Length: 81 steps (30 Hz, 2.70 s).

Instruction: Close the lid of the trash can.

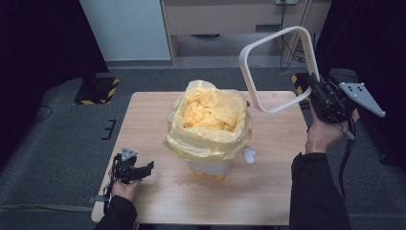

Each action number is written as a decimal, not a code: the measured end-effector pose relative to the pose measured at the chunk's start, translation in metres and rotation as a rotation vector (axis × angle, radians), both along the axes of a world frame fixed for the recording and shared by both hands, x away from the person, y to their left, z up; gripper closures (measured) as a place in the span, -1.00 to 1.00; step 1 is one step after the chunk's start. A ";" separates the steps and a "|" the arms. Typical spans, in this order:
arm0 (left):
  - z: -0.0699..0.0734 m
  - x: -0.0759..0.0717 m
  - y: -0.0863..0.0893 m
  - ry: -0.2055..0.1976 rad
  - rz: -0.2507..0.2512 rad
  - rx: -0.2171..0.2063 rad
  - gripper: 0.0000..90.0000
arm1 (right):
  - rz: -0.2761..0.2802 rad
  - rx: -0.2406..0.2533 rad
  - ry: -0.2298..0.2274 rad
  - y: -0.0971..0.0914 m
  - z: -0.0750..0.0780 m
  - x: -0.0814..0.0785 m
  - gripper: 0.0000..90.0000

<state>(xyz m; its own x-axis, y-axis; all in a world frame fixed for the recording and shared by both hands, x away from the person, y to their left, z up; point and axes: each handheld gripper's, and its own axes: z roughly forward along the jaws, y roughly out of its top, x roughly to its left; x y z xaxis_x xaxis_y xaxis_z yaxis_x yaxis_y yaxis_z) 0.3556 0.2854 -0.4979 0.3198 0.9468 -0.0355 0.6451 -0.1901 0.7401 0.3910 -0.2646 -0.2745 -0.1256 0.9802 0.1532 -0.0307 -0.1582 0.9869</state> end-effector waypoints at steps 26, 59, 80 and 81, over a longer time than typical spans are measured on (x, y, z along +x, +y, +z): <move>0.000 0.000 0.001 -0.005 0.004 0.000 -0.49 | 0.403 -0.038 -0.100 0.033 0.024 -0.009 0.79; 0.011 -0.003 0.005 -0.087 0.035 -0.046 -0.50 | 0.688 -0.207 0.103 0.090 0.007 0.024 0.79; 0.023 -0.009 0.008 -0.177 0.066 -0.096 -0.51 | 0.646 -0.332 0.136 0.107 -0.004 0.037 0.77; 0.024 -0.009 0.008 -0.181 0.066 -0.100 -0.51 | 0.643 -0.341 0.133 0.108 -0.004 0.037 0.77</move>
